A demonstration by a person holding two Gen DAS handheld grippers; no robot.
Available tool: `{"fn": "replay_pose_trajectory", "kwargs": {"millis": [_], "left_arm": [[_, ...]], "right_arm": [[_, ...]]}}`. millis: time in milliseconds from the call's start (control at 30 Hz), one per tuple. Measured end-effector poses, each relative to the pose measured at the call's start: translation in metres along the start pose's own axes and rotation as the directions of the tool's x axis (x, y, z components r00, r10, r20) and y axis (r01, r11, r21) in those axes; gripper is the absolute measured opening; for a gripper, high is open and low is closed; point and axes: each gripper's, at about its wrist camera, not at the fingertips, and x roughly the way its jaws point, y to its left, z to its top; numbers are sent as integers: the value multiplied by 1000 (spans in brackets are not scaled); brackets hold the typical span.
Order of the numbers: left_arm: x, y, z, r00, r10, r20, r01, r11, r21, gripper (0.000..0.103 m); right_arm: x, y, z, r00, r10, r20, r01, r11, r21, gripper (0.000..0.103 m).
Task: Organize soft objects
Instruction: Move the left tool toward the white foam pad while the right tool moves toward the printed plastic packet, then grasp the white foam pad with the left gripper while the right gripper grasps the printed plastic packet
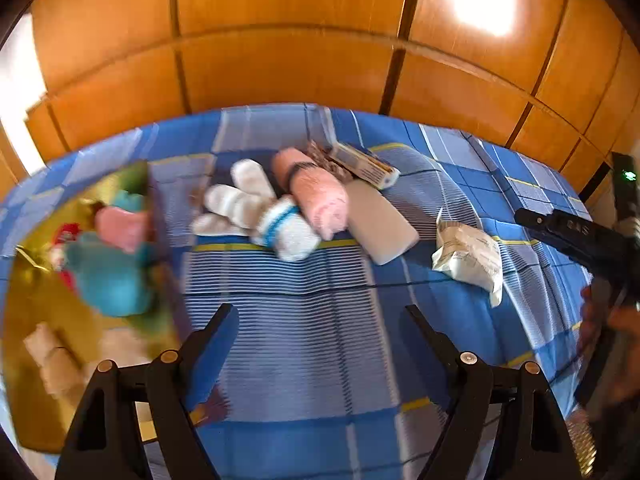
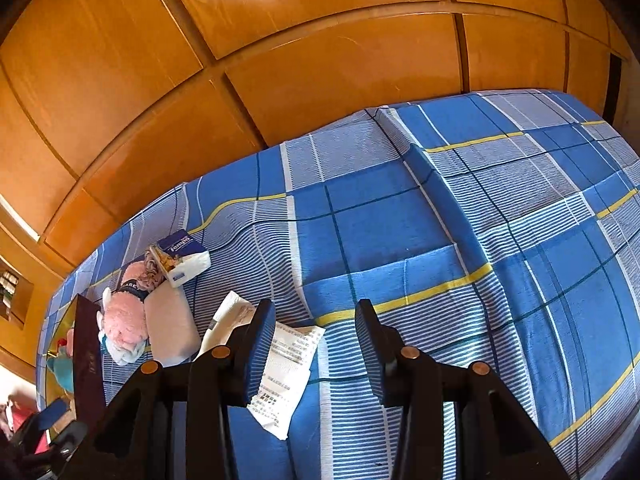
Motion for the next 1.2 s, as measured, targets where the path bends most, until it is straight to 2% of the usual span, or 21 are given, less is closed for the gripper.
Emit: {"fn": "replay_pose_trajectory", "kwargs": {"millis": [300,633,800,833,867,900,1000,1200], "left_arm": [[63,-39,37,992,-64,-109,58,997,-55,83],[126,-66,72,980,20,-196,-38,995,-88,86],[146,-70,75,972,40,-231,-68,991,-118,85],[149,-71,76,971,46,-233,-75,990,-119,84],[150,-71,76,972,51,-230,-80,990,-120,77],[151,-72,76,973,54,-223,-82,990,-118,63],[149,-76,73,977,92,-192,-105,993,-60,59],[124,-68,49,986,-6,-169,5,1000,-7,58]], "right_arm": [[-6,-1,3,999,40,17,-41,999,31,41],[-9,-3,6,996,87,11,-87,994,60,42],[-10,-4,7,994,105,10,-106,992,76,42],[-10,-4,7,994,106,8,-107,991,76,43],[-9,-4,6,994,108,4,-108,991,75,43],[-9,-3,6,994,108,2,-108,991,73,43],[-8,-2,5,994,106,-4,-106,992,64,43],[-8,0,5,995,95,-8,-94,994,53,43]]}}
